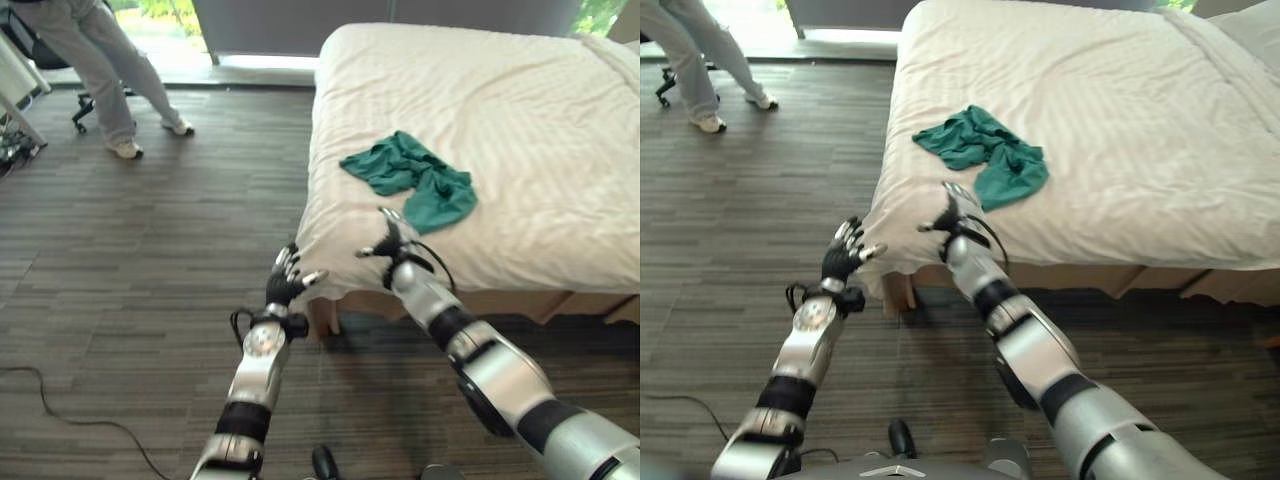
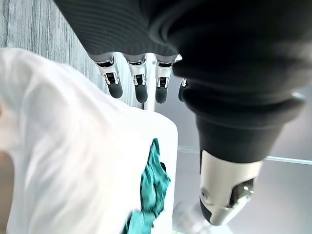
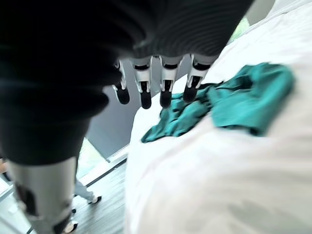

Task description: Pick up bed clothes into laundry basket.

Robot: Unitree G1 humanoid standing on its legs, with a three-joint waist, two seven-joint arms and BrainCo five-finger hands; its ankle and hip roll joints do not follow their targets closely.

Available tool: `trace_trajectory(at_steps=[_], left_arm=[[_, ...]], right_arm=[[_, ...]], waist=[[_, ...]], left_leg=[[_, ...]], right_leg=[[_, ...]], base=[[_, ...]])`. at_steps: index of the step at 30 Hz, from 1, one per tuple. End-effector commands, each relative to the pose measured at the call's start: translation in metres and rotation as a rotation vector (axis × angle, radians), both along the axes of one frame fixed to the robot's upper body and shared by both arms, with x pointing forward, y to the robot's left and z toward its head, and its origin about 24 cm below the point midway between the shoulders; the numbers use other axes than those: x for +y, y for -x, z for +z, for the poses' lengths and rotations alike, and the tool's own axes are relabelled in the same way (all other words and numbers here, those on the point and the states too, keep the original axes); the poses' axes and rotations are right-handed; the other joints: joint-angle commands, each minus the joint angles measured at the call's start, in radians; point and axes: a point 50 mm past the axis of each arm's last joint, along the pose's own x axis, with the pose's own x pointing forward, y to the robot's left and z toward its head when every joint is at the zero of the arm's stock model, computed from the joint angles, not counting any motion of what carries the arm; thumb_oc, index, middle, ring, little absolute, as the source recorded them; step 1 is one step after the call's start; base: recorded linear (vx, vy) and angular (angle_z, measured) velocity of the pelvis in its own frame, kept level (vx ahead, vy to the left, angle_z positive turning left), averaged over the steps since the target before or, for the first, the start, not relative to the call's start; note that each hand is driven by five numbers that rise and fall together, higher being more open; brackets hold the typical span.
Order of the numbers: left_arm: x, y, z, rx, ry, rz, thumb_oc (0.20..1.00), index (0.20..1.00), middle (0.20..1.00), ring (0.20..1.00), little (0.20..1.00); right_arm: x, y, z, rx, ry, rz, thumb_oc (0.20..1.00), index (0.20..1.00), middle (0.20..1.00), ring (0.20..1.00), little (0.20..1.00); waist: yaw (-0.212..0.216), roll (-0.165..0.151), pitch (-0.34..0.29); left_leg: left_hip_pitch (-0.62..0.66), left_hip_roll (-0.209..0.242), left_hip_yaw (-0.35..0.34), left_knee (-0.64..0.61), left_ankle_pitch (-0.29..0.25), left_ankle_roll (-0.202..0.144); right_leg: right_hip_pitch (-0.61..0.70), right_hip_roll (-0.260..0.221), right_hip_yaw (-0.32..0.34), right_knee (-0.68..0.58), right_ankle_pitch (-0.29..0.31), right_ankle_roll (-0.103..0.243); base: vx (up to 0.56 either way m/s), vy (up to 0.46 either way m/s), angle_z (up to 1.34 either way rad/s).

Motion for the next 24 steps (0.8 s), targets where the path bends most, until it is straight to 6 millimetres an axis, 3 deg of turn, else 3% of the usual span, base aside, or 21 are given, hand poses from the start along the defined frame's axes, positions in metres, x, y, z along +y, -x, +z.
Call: trace_trajectory(at_steps=[1, 2, 3, 5, 7, 10, 11, 16, 24], left_arm=[[-0.023, -0.022, 0.044, -0.132, -0.041, -0.041, 1.000, 1.000, 1.000, 1.000, 1.000], [-0.035, -0.030, 0.052, -0.131, -0.036, -0.070, 1.000, 1.000, 1.000, 1.000, 1.000], [-0.036, -0.031, 0.054, -0.135, -0.035, -0.070, 1.000, 1.000, 1.000, 1.000, 1.000], [-0.058, -0.047, 0.078, -0.158, -0.034, -0.122, 1.000, 1.000, 1.000, 1.000, 1.000], [-0.061, -0.049, 0.084, -0.167, -0.035, -0.122, 1.000, 1.000, 1.000, 1.000, 1.000], [-0.067, -0.052, 0.088, -0.162, -0.050, -0.142, 1.000, 1.000, 1.000, 1.000, 1.000], [-0.078, -0.056, 0.093, -0.144, -0.029, -0.154, 1.000, 1.000, 1.000, 1.000, 1.000], [-0.089, -0.059, 0.103, -0.152, 0.022, -0.167, 1.000, 1.000, 1.000, 1.000, 1.000], [-0.122, -0.052, 0.132, -0.248, 0.140, -0.245, 1.000, 1.000, 1.000, 1.000, 1.000]], right_arm=[[-0.021, -0.014, 0.040, -0.189, 0.063, -0.106, 1.000, 1.000, 1.000, 1.000, 1.000], [-0.033, -0.019, 0.052, -0.226, 0.122, -0.154, 1.000, 1.000, 1.000, 1.000, 1.000], [-0.033, -0.020, 0.054, -0.231, 0.123, -0.155, 1.000, 1.000, 1.000, 1.000, 1.000], [-0.057, -0.027, 0.089, -0.319, 0.232, -0.262, 1.000, 1.000, 1.000, 1.000, 1.000], [-0.062, -0.028, 0.094, -0.325, 0.249, -0.282, 1.000, 1.000, 1.000, 1.000, 1.000], [-0.063, -0.028, 0.095, -0.330, 0.284, -0.292, 1.000, 1.000, 1.000, 1.000, 1.000], [-0.072, -0.028, 0.100, -0.343, 0.298, -0.335, 1.000, 1.000, 1.000, 1.000, 1.000], [-0.078, -0.029, 0.104, -0.356, 0.317, -0.338, 1.000, 1.000, 1.000, 1.000, 1.000], [-0.081, -0.029, 0.082, -0.270, 0.281, -0.334, 1.000, 1.000, 1.000, 1.000, 1.000]], waist=[[-0.049, -0.039, 0.020], [-0.068, -0.041, 0.037], [-0.068, -0.039, 0.038], [-0.089, -0.024, 0.069], [-0.097, -0.017, 0.077], [-0.094, -0.023, 0.073], [-0.102, -0.023, 0.066], [-0.130, -0.010, 0.069], [-0.157, 0.020, 0.055]], left_leg=[[0.067, 0.075, 0.006, 0.006, -0.061, -0.072], [0.071, 0.054, -0.030, 0.006, -0.073, -0.068], [0.069, 0.054, -0.029, 0.006, -0.074, -0.067], [0.074, 0.047, -0.081, 0.006, -0.088, -0.065], [0.074, 0.044, -0.095, 0.006, -0.093, -0.063], [0.078, 0.030, -0.105, 0.006, -0.091, -0.065], [0.082, 0.024, -0.117, 0.006, -0.095, -0.070], [0.093, 0.031, -0.128, 0.006, -0.116, -0.083], [0.157, 0.056, -0.096, 0.006, -0.134, -0.131]], right_leg=[[0.095, 0.066, 0.086, -0.322, 0.192, -0.040], [0.036, 0.084, 0.162, -0.345, 0.224, -0.039], [0.033, 0.084, 0.163, -0.345, 0.224, -0.038], [-0.100, 0.076, 0.191, -0.345, 0.271, -0.017], [-0.125, 0.077, 0.189, -0.345, 0.278, -0.017], [-0.105, 0.053, 0.135, -0.345, 0.279, -0.029], [-0.081, 0.041, 0.105, -0.345, 0.313, -0.038], [-0.059, 0.056, 0.106, -0.345, 0.323, -0.059], [-0.003, 0.091, 0.104, -0.345, 0.283, -0.091]], base=[[0.24, -0.020, 0.94], [0.24, -0.021, 0.87], [0.18, -0.066, 0.43], [0.18, -0.118, 0.85], [0.10, -0.061, 0.70], [0.16, -0.115, 0.39], [0.13, -0.152, -0.09], [0.12, -0.156, 0.03], [0.13, -0.150, 0.02]])
